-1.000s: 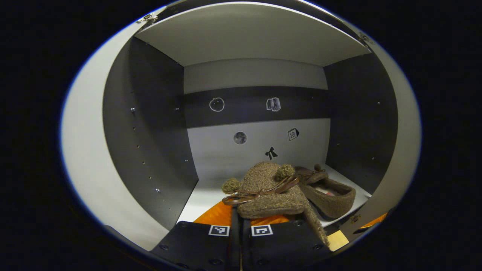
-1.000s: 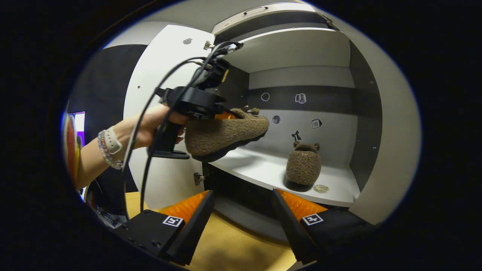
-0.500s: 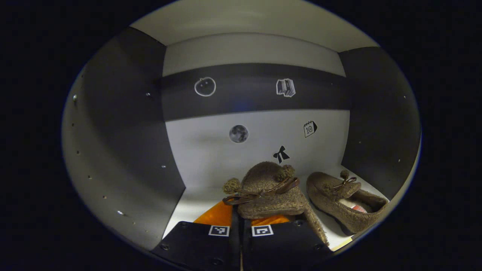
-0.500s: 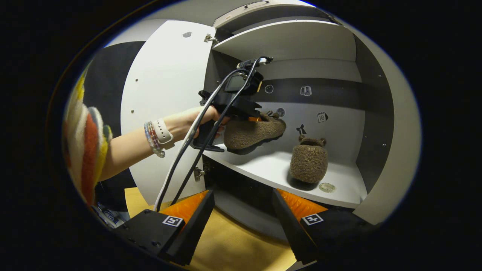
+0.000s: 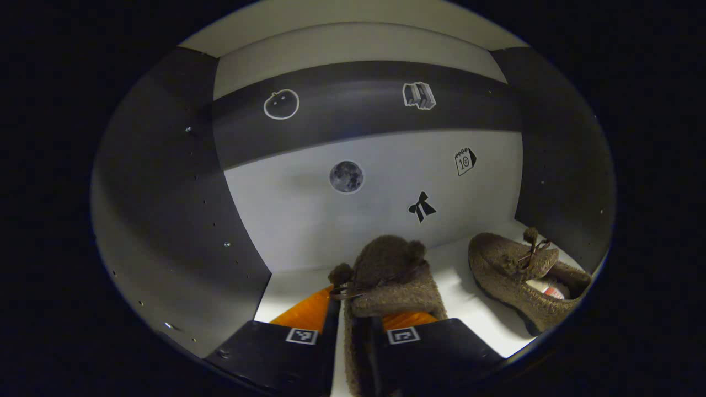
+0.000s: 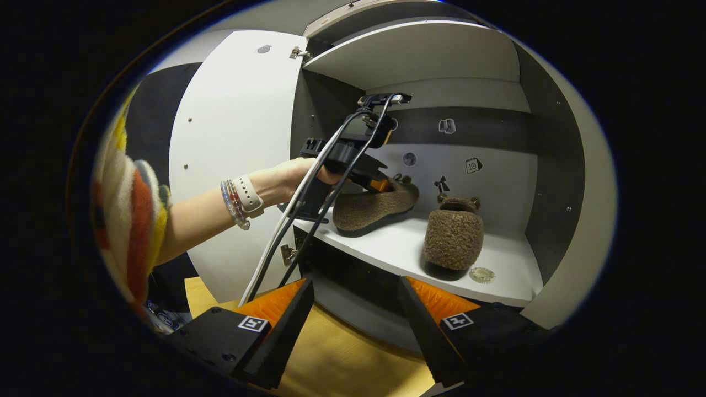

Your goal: Grab one shoe with the right hand and put it into the shoe cabinet, grab the other shoe with the left hand and put it into the shoe cabinet; then close the right door with the right hand and the left door with the left hand.

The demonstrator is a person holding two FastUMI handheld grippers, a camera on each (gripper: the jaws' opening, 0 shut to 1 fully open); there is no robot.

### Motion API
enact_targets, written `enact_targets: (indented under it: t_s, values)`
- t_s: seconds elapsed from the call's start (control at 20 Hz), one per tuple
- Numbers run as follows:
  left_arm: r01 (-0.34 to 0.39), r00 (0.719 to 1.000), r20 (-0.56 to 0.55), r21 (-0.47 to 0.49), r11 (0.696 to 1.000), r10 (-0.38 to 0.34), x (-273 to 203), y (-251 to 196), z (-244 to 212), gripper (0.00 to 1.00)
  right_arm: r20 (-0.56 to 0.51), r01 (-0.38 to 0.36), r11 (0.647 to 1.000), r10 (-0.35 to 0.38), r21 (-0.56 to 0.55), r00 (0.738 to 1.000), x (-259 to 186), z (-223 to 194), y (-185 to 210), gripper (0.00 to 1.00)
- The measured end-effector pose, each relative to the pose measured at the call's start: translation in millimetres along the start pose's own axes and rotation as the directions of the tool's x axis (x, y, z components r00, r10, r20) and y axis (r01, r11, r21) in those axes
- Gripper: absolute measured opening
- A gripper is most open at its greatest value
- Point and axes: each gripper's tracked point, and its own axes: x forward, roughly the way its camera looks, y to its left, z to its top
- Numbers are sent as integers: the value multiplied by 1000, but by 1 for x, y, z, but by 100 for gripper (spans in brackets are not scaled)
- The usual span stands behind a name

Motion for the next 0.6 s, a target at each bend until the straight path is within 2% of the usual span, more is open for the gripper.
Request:
enact_targets:
  t_s: [0.15, 0.2, 0.35, 0.6]
  values:
    - [-2, 1000, -5, 9, 1000, 2, -6, 3, 0, 75, 4, -3, 1000, 3, 1, 1000, -2, 4, 5, 98]
    - [-5, 1000, -8, 2, 1000, 5, -10, 4, -1, 82, 5, -3, 1000, 3, -3, 1000, -2, 5, 6, 98]
    - [6, 1000, 7, -55, 998, -5, -26, 11, -2, 95, 11, 0, 1000, 0, -23, 1000, -5, 6, 9, 98]
    - [20, 996, 89, -100, 995, -11, -77, 18, 11, 96, 32, 21, 999, -20, -36, 999, -12, 13, 22, 99]
